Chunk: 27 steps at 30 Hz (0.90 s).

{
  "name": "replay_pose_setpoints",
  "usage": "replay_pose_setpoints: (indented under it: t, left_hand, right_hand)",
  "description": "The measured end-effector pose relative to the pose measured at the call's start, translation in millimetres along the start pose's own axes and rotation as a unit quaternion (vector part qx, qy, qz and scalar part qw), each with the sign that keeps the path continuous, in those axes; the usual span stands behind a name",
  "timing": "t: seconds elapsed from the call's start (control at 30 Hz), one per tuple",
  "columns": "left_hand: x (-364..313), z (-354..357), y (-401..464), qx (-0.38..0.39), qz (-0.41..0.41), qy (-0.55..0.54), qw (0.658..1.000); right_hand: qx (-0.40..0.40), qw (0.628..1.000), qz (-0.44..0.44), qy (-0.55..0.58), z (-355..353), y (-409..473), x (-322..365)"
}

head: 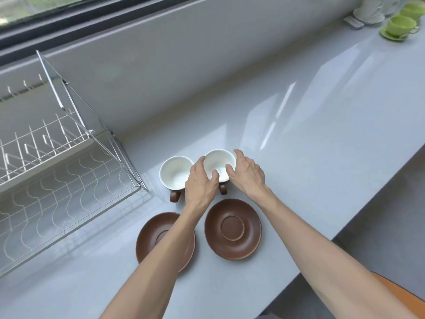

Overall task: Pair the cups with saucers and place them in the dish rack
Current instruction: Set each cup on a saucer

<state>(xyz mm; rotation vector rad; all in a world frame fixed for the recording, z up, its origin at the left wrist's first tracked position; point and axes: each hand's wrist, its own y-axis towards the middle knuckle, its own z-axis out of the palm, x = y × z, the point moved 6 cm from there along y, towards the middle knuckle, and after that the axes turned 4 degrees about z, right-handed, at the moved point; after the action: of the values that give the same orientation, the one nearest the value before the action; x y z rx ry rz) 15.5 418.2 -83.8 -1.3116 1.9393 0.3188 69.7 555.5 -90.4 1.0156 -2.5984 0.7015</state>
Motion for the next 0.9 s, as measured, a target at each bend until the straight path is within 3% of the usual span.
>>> replay_pose_setpoints:
  t: [0.13,0.27,0.9]
  left_hand:
    - [-3,2,3,0.017,-0.004,0.003,1.0]
    - [1,5,4,0.04,-0.072,-0.039,0.996]
    - [-12,-19,-49,0.036,-0.091,-0.14,0.985]
  right_hand:
    - [0.03,0.998,0.034,0.032,7,4,-3]
    - [0.067,0.991,0.064,0.1,10,6,-4]
    - [0.036,0.99,0.054,0.127,-22,-56,-8]
